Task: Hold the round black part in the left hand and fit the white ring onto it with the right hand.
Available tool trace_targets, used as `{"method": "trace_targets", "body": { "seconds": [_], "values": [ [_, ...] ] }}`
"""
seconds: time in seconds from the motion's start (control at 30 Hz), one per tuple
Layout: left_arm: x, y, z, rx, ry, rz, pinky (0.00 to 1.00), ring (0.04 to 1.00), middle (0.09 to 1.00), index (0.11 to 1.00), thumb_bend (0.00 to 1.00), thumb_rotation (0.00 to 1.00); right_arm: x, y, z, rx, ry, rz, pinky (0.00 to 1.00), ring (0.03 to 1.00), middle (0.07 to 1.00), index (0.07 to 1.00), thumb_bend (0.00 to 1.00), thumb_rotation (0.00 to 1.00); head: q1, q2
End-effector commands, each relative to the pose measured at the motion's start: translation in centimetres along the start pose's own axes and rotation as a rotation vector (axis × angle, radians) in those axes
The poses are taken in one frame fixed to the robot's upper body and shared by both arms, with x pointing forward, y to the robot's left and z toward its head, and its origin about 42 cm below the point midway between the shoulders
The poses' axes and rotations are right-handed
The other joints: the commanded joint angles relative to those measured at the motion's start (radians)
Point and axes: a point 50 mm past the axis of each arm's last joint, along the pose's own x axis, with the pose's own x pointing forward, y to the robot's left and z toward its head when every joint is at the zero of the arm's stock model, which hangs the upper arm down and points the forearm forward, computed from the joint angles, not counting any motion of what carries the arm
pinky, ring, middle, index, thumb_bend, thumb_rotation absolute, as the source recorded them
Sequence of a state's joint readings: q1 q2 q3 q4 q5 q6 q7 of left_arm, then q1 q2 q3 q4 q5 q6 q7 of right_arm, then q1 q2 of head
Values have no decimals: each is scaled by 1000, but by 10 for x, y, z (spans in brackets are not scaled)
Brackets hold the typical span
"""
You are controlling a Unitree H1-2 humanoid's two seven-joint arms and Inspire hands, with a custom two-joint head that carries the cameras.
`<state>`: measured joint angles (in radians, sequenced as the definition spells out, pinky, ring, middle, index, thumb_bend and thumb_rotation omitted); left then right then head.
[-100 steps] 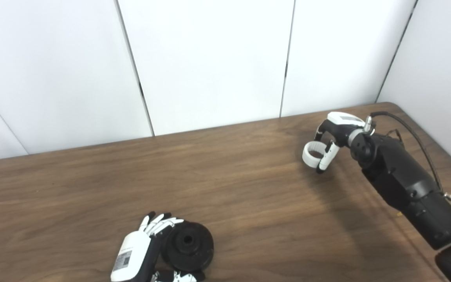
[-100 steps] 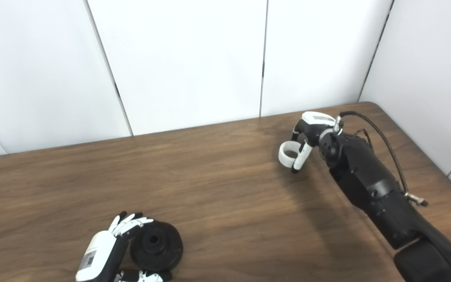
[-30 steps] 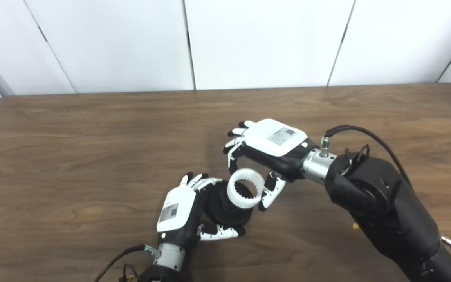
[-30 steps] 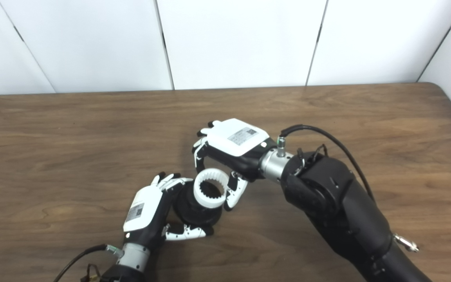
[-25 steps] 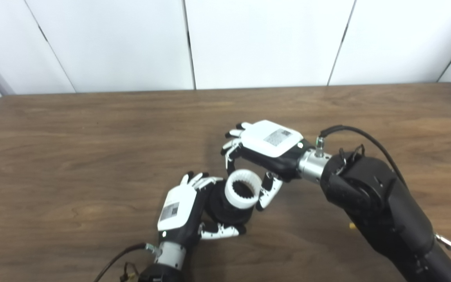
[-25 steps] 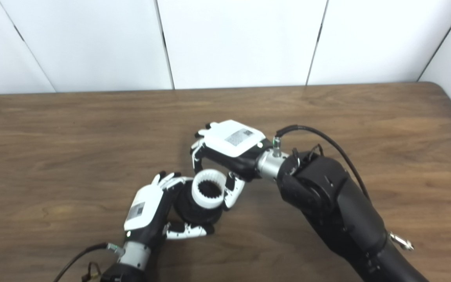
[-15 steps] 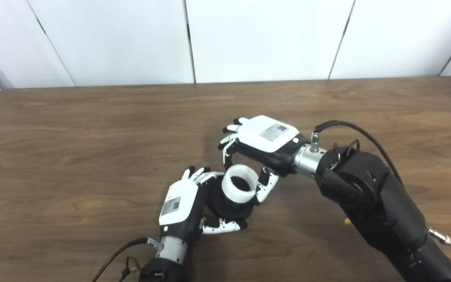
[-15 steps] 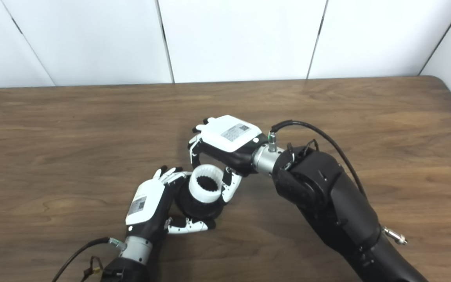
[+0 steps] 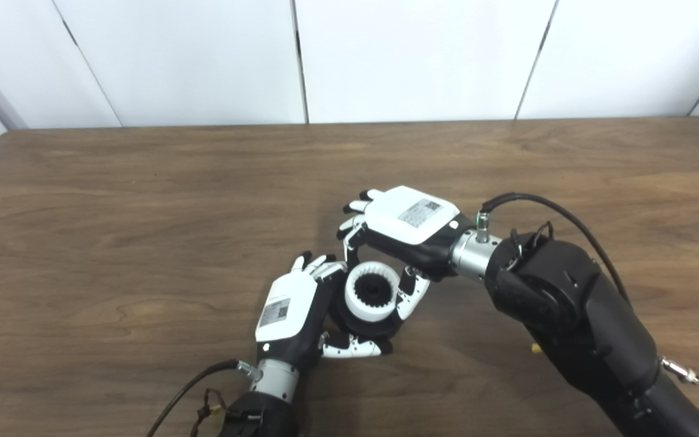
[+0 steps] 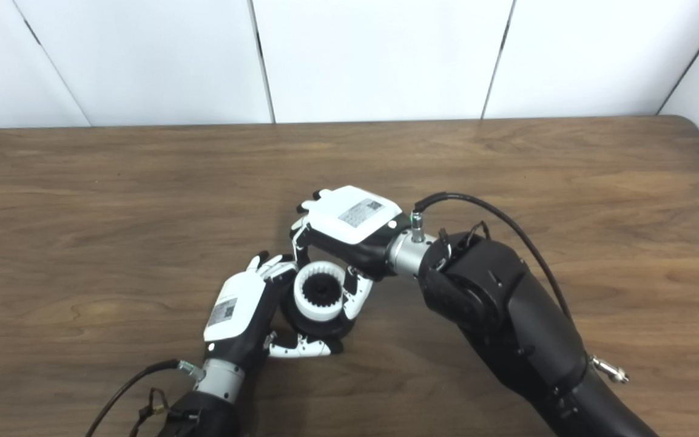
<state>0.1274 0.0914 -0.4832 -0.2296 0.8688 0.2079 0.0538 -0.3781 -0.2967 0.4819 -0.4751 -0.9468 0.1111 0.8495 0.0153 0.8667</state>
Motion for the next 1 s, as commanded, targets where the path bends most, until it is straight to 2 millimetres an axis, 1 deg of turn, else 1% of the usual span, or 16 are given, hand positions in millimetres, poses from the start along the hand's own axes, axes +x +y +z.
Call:
{"method": "trace_targets", "body": {
  "seconds": [0.0, 0.13, 0.23, 0.37, 0.57, 0.6, 0.63, 0.67, 0.7, 0.87, 0.93, 0.97],
  "values": [
    [-1, -7, 8, 1, -11, -51, 1000, 892, 790, 482, 521, 53, -1, -8, 9, -30, -45, -22, 1000, 953, 840, 484, 524, 137, 1, 2],
    [-1, -7, 9, 1, -14, -50, 1000, 891, 788, 482, 521, 53, -1, -9, 12, -29, -61, -17, 1000, 957, 835, 484, 524, 137, 2, 3],
    [-1, -7, 10, -2, -12, -48, 1000, 895, 789, 482, 520, 54, 0, -9, 11, -29, -62, -17, 1000, 956, 831, 484, 524, 136, 3, 4],
    [-1, -7, 11, 0, -25, -40, 1000, 880, 783, 481, 521, 53, 2, -6, 3, -29, -41, -19, 1000, 951, 830, 484, 524, 136, 3, 5],
    [-1, -6, 12, -6, -18, -41, 1000, 885, 785, 481, 521, 53, 4, -2, -12, -11, 18, -5, 1000, 942, 834, 493, 524, 149, 0, 6],
    [-1, -6, 12, -6, -18, -41, 1000, 886, 786, 481, 521, 53, 4, -2, -14, -10, 27, 2, 1000, 942, 838, 574, 716, 218, -1, 6],
    [-1, -6, 11, -5, -18, -41, 1000, 886, 786, 481, 521, 54, 3, -3, -15, -10, 33, 8, 1000, 946, 847, 643, 837, 300, -1, 6],
    [-1, -6, 11, -4, -17, -40, 1000, 888, 787, 481, 521, 54, 3, -4, -16, -9, 39, 12, 1000, 951, 855, 696, 919, 358, -2, 5],
    [-1, -6, 10, -4, -17, -40, 1000, 889, 786, 481, 521, 54, 2, -5, -16, -8, 42, 14, 1000, 956, 865, 736, 975, 409, -2, 5],
    [-1, -7, 9, -3, -17, -48, 1000, 884, 782, 481, 520, 54, -4, -21, -11, 3, 37, -34, 1000, 964, 879, 760, 1000, 448, -7, 2],
    [0, -7, 8, 0, -13, -53, 1000, 886, 781, 482, 520, 55, -7, -28, -9, 17, 20, -76, 1000, 960, 874, 750, 1000, 432, -7, 2],
    [0, -7, 8, 1, -13, -54, 1000, 888, 782, 482, 520, 55, -8, -32, -8, 23, 8, -104, 1000, 951, 863, 734, 1000, 403, -7, 2]
  ]
}}
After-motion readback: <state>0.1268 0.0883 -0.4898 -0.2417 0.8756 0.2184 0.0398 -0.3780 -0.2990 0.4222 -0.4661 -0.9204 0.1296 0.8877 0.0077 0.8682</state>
